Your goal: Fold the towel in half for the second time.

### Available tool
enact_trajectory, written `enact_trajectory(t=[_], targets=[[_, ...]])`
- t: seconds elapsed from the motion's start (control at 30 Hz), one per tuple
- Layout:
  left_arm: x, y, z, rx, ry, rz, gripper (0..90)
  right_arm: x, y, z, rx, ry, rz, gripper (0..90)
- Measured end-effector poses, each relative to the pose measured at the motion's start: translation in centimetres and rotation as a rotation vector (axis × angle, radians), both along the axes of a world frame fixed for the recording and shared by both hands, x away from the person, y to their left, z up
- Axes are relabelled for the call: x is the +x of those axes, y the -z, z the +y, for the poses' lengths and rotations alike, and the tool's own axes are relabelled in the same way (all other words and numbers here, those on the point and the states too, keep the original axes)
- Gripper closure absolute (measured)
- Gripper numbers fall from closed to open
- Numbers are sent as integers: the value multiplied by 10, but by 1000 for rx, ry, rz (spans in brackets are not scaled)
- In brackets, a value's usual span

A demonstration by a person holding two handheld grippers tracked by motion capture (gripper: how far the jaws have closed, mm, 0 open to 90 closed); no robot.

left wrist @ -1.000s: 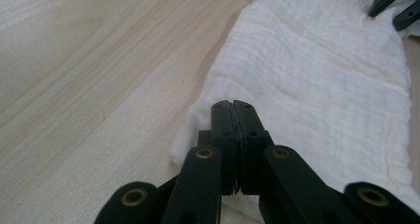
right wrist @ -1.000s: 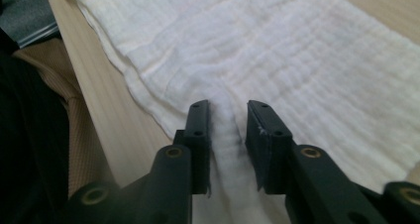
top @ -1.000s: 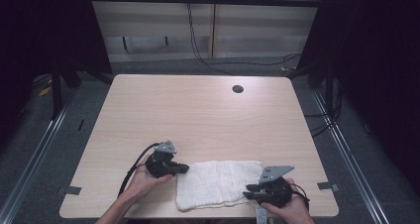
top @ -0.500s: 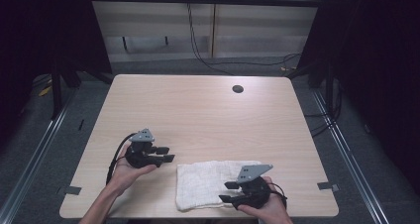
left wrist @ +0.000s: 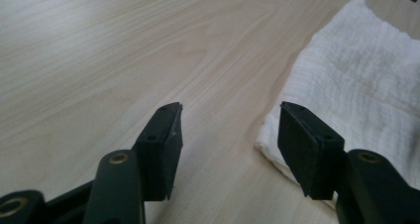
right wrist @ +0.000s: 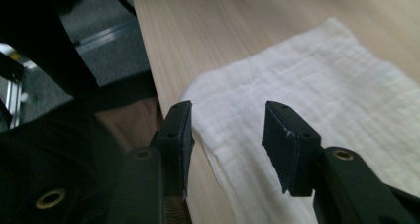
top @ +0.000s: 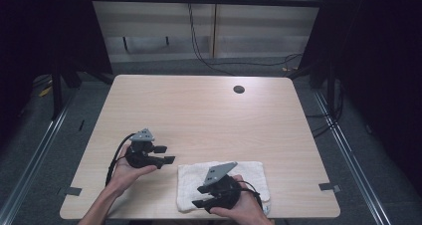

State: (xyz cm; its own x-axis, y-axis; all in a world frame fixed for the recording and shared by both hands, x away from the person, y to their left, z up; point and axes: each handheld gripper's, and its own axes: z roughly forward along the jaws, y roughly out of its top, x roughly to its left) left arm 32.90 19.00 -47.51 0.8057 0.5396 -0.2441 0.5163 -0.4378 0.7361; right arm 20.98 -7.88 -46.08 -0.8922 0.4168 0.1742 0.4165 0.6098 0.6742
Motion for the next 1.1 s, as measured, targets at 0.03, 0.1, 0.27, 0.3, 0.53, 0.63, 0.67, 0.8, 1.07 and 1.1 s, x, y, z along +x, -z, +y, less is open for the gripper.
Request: enact_trajectory(t=[0.03, 0.1, 0.27, 0.3, 0.53, 0.63, 0.67, 0.8, 1.07, 1.1], targets=[[0, 0, 0, 0, 0, 0, 416, 0, 0, 0, 0, 0, 0, 550], [1, 3, -1, 6, 3, 7, 416, 2, 7, 12, -4, -21, -8, 571], [1, 5, -3, 15, 5, 4, 401, 3, 12, 27, -15, -59, -4, 575], [1, 5, -3, 16, 0, 6, 401, 3, 12, 27, -15, -59, -4, 575], [-2, 9, -4, 30, -14, -4, 392, 7, 24, 39, -8, -83, 3, 548], [-2, 10, -5, 32, -11, -2, 392, 4, 28, 44, -22, -105, 3, 533], [-2, 10, -5, 30, -9, 0, 392, 1, 31, 47, -28, -102, -11, 527], [-3, 9, -5, 34, 3, -6, 420, -4, 32, 49, -57, -122, -79, 581], [-4, 11, -8, 25, 27, 7, 443, -2, 33, 47, -69, -120, -123, 741], [-5, 11, -10, 24, 36, 13, 443, -2, 33, 47, -69, -120, -123, 741]])
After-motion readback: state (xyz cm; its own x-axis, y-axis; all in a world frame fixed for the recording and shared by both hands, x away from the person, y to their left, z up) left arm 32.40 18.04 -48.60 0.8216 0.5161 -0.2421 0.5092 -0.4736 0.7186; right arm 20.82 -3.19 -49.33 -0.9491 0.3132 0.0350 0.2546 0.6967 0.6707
